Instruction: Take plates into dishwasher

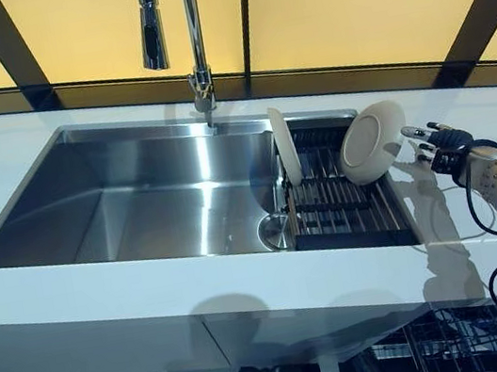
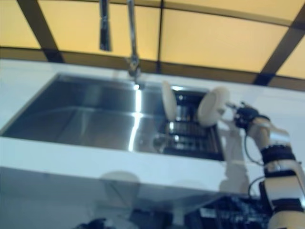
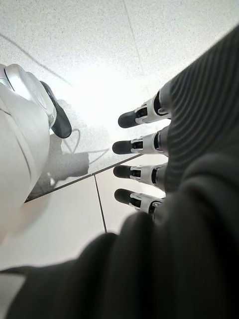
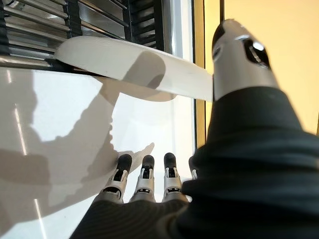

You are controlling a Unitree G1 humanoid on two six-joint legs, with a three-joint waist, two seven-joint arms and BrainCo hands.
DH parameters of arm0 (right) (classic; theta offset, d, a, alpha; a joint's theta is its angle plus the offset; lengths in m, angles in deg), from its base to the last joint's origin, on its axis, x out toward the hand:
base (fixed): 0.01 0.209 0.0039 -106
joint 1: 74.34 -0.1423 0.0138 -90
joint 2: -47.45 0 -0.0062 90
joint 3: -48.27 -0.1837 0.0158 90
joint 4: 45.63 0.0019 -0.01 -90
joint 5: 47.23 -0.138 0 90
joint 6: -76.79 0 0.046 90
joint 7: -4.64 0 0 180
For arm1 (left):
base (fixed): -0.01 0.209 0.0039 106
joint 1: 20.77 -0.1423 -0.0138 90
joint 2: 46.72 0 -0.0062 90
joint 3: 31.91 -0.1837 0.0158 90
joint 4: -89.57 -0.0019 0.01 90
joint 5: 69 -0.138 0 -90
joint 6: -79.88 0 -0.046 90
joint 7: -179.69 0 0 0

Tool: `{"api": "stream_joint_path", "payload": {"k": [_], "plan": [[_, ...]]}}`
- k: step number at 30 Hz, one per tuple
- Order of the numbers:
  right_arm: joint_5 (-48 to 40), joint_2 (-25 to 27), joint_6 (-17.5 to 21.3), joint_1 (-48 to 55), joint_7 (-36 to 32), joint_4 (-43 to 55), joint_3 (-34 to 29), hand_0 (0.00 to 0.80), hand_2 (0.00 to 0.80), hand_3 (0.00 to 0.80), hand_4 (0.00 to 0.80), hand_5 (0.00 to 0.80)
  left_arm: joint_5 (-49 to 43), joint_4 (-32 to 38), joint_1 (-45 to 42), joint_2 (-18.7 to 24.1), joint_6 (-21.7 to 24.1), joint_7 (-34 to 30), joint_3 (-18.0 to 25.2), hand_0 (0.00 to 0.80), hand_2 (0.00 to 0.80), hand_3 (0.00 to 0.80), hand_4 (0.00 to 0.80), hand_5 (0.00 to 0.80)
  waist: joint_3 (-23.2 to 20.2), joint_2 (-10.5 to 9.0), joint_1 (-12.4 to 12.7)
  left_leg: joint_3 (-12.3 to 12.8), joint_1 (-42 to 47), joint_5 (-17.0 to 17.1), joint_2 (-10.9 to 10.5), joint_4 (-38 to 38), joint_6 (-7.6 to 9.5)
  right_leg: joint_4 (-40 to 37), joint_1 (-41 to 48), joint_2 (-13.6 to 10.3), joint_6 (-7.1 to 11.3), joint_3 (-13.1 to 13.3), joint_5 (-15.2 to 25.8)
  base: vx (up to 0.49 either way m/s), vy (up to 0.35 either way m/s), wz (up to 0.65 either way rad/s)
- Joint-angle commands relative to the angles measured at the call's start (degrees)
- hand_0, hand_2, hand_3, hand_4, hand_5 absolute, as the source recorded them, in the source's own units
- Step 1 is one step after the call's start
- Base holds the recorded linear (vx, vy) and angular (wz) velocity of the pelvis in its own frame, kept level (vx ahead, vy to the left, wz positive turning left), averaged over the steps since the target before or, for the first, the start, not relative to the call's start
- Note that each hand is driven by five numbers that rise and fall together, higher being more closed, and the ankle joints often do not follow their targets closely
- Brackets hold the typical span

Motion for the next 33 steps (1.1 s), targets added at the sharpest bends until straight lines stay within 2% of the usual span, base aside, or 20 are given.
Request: {"api": "stream_joint_path", "payload": {"k": [1, 33], "plan": [[0.2, 0.9, 2.6, -2.6, 0.3, 2.5, -1.0, 0.000, 0.000, 0.000, 0.000, 0.000, -2.1, -0.2, -1.2, 0.2, 0.4, 0.0, -2.2, 0.000, 0.000, 0.000, 0.000, 0.000, -0.3, 0.92, 1.2, 2.5, 4.5, -1.9, -2.9, -5.9, 3.80, 5.6, -4.6, 1.2, 2.91, 0.6, -4.9, 0.000, 0.000, 0.00], [2.4, 0.1, 2.1, -3.0, -1.2, 1.7, -0.2, 0.000, 0.000, 0.000, 0.000, 0.000, -2.2, -0.4, -1.2, -0.2, -0.2, -0.1, -2.8, 0.000, 0.000, 0.000, 0.000, 0.000, -0.5, 0.53, 1.7, 2.7, 5.0, -1.7, -2.7, -6.4, 3.63, 5.4, -4.3, 1.2, 2.93, -0.3, -4.8, 0.000, 0.000, 0.00]]}}
